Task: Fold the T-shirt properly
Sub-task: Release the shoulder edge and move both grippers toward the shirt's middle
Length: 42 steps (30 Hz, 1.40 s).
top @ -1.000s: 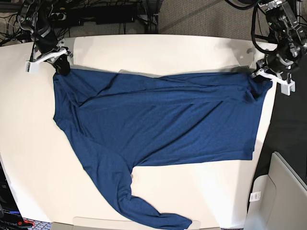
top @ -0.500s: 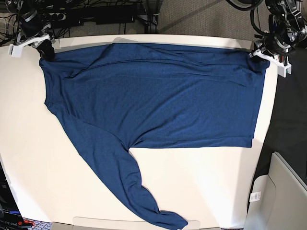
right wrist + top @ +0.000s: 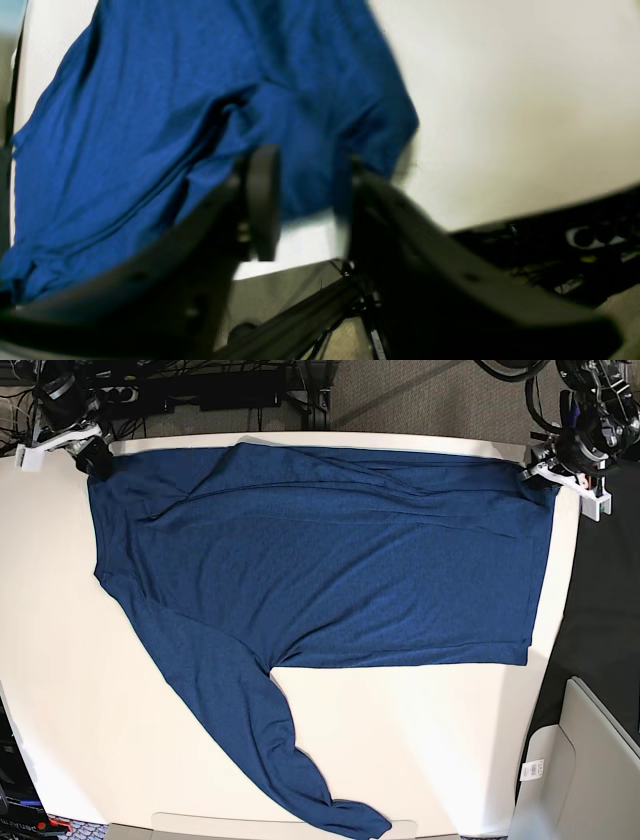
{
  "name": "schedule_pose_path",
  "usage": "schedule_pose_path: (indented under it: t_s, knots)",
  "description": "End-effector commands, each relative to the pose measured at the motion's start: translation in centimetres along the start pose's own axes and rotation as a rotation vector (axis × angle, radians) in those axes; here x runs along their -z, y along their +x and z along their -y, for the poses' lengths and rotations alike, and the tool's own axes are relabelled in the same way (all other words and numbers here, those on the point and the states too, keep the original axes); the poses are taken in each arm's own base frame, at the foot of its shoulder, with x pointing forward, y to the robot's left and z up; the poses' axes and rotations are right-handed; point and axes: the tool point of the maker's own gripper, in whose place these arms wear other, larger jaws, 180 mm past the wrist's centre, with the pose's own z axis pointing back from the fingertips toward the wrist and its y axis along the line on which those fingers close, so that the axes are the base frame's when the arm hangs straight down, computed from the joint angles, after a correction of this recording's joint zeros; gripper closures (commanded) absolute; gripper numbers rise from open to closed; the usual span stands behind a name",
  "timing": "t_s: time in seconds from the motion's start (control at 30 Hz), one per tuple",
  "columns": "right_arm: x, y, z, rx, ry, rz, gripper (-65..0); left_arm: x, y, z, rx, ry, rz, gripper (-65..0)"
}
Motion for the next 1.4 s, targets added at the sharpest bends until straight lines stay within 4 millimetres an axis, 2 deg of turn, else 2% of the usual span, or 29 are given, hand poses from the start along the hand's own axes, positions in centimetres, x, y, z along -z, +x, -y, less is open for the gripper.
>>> schedule_pose_path:
  t_s: [0.0, 0.13, 0.27, 0.4, 0.47, 0.53, 0.6, 0.77, 0.97, 1.17, 1.27, 1.37]
  knots:
    - [-0.5, 0.8, -0.2, -0.014, 0.012, 0.028, -21.9, -0.6, 1.1, -0.1, 0.019, 0.003, 0.026, -15.3]
    - [-1.1, 1.0, 0.5, -0.004, -0.01, 0.044, -21.9, -1.7, 2.2, -1.8, -0.011, 0.04, 0.07, -19.5]
    - [-1.6, 1.8, 0.9, 0.001, -0.028, 0.08, -21.9, -3.2, 3.9, -3.5, -0.056, 0.076, 0.141, -19.7]
    - [-0.7, 3.9, -0.2, -0.003, 0.017, 0.139, -21.9, -3.3, 7.0, -2.4, -0.05, 0.049, 0.217, -19.7]
    - [0.0, 6.3, -1.2, -0.079, 0.031, 0.167, -21.9, -3.6, 9.1, -1.6, -0.042, 0.029, 0.262, -19.7]
    - [1.4, 7.6, -2.2, -0.158, 0.037, 0.169, -22.0, -3.7, 11.1, -0.5, -0.043, -0.001, 0.311, -19.7]
    - [2.7, 9.7, -2.9, -0.25, 0.029, 0.185, -22.1, -2.8, 12.7, 1.6, -0.023, -0.053, 0.323, -19.7]
    - [6.6, 13.2, -5.7, -0.41, 0.03, 0.202, -22.2, 1.1, 15.1, 4.7, -0.06, -0.157, 0.274, -19.7]
    - [11.8, 15.2, -7.9, -0.481, 0.035, 0.175, -22.2, 3.4, 18.8, 7.3, -0.097, -0.23, 0.313, -19.6]
    - [15.3, 18.2, -9.3, -0.483, 0.03, 0.183, -22.2, 4.8, 21.7, 8.2, 0.022, -0.132, 0.409, -19.9]
    - [16.6, 19.6, -9.5, -0.455, 0.032, 0.185, -22.2, 6.1, 22.1, 8.8, 0.056, -0.107, 0.409, -21.8]
    - [17.4, 20.8, -10.0, -0.429, 0.045, 0.193, -22.2, 7.6, 22.5, 8.2, 0.031, -0.086, 0.398, -25.1]
